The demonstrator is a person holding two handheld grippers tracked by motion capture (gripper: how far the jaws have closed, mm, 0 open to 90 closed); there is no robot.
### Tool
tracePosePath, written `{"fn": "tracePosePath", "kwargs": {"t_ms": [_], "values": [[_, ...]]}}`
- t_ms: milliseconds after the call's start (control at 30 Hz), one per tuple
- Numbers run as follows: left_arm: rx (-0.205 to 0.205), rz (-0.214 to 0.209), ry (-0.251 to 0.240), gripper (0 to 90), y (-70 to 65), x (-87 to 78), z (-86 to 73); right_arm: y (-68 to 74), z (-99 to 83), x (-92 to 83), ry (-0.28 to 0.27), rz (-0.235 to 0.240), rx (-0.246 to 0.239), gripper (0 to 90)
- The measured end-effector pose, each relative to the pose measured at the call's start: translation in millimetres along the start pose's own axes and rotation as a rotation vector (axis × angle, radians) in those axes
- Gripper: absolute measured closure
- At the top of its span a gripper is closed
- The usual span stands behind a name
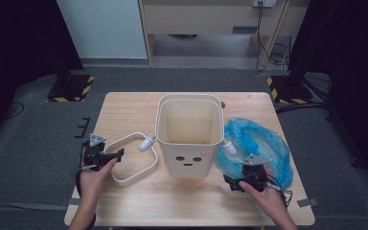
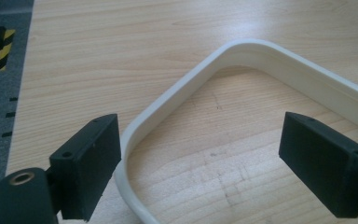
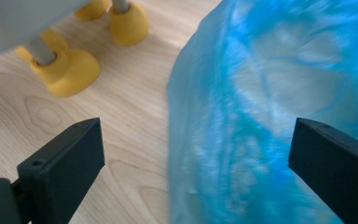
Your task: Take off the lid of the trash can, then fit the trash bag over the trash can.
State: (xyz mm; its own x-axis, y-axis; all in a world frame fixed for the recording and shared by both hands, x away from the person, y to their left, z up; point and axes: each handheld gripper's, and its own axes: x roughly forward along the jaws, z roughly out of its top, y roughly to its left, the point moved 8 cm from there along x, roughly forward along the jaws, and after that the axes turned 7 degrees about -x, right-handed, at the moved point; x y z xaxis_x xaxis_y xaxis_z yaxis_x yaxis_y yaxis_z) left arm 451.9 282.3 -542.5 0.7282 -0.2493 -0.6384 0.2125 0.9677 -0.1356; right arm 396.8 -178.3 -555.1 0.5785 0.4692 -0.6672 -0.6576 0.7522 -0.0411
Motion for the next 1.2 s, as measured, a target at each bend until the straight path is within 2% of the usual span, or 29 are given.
{"fn": "tracePosePath", "kwargs": {"t_ms": [167,233,367,500,633,667,700,800,967,1200], "values": [[-0.003,-0.003,0.012,9.2,-3.8,2.2,-1.6,-23.7,12.4,-14.7,0.007,-0.044,0.001,4.4],[-0.002,-0.001,0.014,9.1,-3.2,2.4,-2.4,-40.5,22.1,-22.3,0.006,-0.069,0.008,4.7],[-0.006,0.005,0.012,9.2,-0.1,2.2,-3.7,-60.2,29.5,-26.2,0.019,-0.097,0.029,5.5],[-0.019,0.013,0.0,9.5,2.7,0.9,-4.0,-82.7,34.8,-24.5,0.034,-0.131,0.053,8.0],[-0.02,0.018,-0.014,10.0,3.8,-0.5,-1.9,-98.2,35.2,-17.1,0.057,-0.152,0.07,11.1],[-0.02,0.018,-0.014,10.1,3.8,-0.5,-1.9,-98.2,35.2,-17.1,0.057,-0.152,0.07,11.1],[-0.02,0.02,-0.022,10.4,4.1,-0.9,-1.5,-105.3,34.8,-11.8,0.065,-0.161,0.082,12.0],[-0.023,0.023,-0.024,10.7,4.6,-1.0,-1.7,-111.4,33.6,-5.2,0.076,-0.161,0.089,13.7],[-0.027,0.028,-0.028,11.3,6.3,-1.4,-2.6,-117.5,21.3,19.5,0.129,-0.142,0.11,20.5],[-0.036,0.031,-0.034,12.6,8.5,-1.7,-3.0,-120.0,2.2,37.1,0.149,-0.142,0.132,36.3]]}}
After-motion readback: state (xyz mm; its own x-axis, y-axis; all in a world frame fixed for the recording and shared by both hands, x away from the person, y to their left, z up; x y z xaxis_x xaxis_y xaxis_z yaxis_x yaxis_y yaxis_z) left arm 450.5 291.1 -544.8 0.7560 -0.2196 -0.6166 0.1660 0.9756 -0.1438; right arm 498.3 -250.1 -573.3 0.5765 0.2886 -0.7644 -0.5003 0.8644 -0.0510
